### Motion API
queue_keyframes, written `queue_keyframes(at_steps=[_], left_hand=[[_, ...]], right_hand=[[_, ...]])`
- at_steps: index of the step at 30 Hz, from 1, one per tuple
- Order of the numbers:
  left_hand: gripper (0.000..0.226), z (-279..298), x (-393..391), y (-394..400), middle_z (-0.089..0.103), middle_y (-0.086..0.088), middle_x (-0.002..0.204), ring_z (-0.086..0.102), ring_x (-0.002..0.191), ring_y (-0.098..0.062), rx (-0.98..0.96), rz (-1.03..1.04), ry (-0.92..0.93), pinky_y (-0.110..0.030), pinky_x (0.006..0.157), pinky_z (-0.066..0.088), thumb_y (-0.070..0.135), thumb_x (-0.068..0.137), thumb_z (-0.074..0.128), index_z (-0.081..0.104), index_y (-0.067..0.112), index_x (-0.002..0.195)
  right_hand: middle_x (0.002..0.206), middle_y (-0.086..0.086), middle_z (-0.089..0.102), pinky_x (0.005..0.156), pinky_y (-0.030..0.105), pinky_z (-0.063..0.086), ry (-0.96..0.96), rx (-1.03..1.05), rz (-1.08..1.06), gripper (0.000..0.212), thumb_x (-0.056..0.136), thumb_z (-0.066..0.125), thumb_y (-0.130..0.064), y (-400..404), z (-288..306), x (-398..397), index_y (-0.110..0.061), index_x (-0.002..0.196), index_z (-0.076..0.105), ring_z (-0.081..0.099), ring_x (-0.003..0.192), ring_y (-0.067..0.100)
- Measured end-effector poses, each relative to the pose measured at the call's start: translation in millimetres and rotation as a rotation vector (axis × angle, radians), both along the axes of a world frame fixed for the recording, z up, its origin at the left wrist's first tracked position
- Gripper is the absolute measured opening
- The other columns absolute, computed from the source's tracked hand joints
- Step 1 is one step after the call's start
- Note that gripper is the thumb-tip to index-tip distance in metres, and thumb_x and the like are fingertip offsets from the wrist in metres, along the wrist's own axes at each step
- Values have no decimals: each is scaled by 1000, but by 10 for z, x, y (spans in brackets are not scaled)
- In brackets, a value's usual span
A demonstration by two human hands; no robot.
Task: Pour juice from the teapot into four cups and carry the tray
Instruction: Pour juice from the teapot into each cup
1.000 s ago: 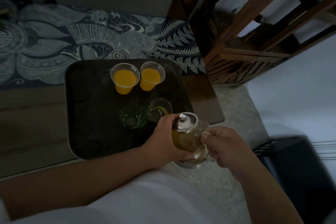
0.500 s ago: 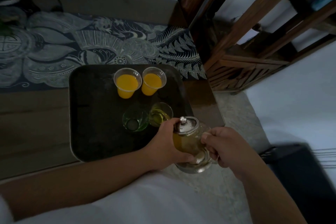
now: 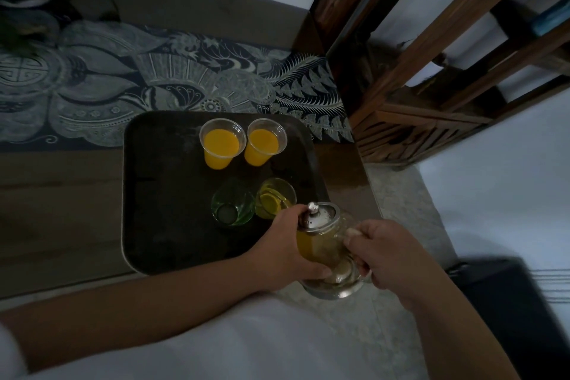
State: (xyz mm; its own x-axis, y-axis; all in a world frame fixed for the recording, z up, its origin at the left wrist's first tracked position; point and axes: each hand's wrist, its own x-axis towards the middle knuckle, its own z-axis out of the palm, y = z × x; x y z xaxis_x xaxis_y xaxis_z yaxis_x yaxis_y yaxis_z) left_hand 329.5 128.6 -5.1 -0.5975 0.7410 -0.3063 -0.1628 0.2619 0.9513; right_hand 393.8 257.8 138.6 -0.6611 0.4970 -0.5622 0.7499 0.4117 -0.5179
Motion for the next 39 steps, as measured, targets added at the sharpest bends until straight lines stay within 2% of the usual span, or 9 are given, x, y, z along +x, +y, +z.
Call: queue_keyframes(at_steps=[4, 8, 13, 19, 24, 27, 33, 36, 39], left_hand=[[118, 18, -15, -7, 38, 11, 141, 47, 124, -10, -9, -14, 15, -38, 101, 50, 56, 45, 88, 25, 39, 144], [112, 40, -25, -19, 37, 11, 141, 46, 124, -9, -12, -23, 22, -37, 102, 49, 47, 53, 91, 24, 39, 143], [116, 44, -36, -26, 37, 10, 142, 46, 124, -11, -35, -32, 39, -39, 102, 49, 48, 53, 90, 23, 34, 147], [115, 37, -37, -22, 37, 10, 140, 46, 124, -10, -44, -32, 60, -39, 102, 48, 49, 55, 90, 24, 32, 148], [117, 16, -23, -17, 39, 11, 139, 47, 124, -10, -43, -37, 41, -40, 102, 49, 59, 47, 85, 26, 36, 145], [116, 8, -14, -16, 40, 12, 139, 47, 123, -9, -36, -33, 35, -40, 101, 49, 58, 46, 85, 27, 36, 144], [114, 47, 1, -16, 34, 11, 141, 44, 126, -12, -38, -27, 52, -41, 104, 46, 49, 54, 89, 25, 33, 147], [110, 74, 14, -17, 33, 11, 140, 43, 125, -11, -41, -24, 72, -40, 105, 45, 46, 59, 90, 25, 32, 147], [108, 75, 18, -16, 36, 11, 137, 45, 123, -11, -38, -31, 69, -41, 103, 47, 49, 56, 89, 28, 33, 144]], right_hand=[[42, -2, 53, 37, 19, 31, -3, 50, 46, 27, 91, 57, -15, -5, 10, -8, -11, 64, 60, 40, 33, 2], [44, -1, 54, 41, 21, 31, 0, 66, 70, 26, 92, 57, -17, -12, 26, -16, -7, 68, 62, 40, 33, 1], [43, -2, 54, 45, 24, 34, -7, 89, 81, 34, 94, 55, -19, -30, 33, -24, -14, 61, 58, 42, 33, 1], [44, -3, 57, 48, 24, 36, -18, 135, 122, 36, 95, 53, -21, -49, 18, -25, -15, 61, 58, 45, 34, 0], [52, 1, 64, 53, 25, 39, -33, 187, 166, 37, 96, 51, -26, -46, 15, -13, -17, 61, 60, 48, 38, 0], [59, 5, 68, 55, 25, 40, -47, 212, 187, 35, 97, 50, -26, -54, 23, -12, -16, 64, 61, 50, 42, 1], [71, 9, 69, 56, 30, 42, -65, 271, 242, 30, 96, 49, -27, -77, 49, -4, -14, 71, 59, 58, 61, 16], [71, 12, 66, 63, 38, 48, -54, 299, 260, 31, 94, 51, -28, -79, 54, -4, -10, 70, 57, 63, 68, 27], [68, 10, 62, 64, 39, 48, -60, 324, 273, 31, 94, 51, -29, -82, 59, -6, -9, 70, 56, 61, 68, 25]])
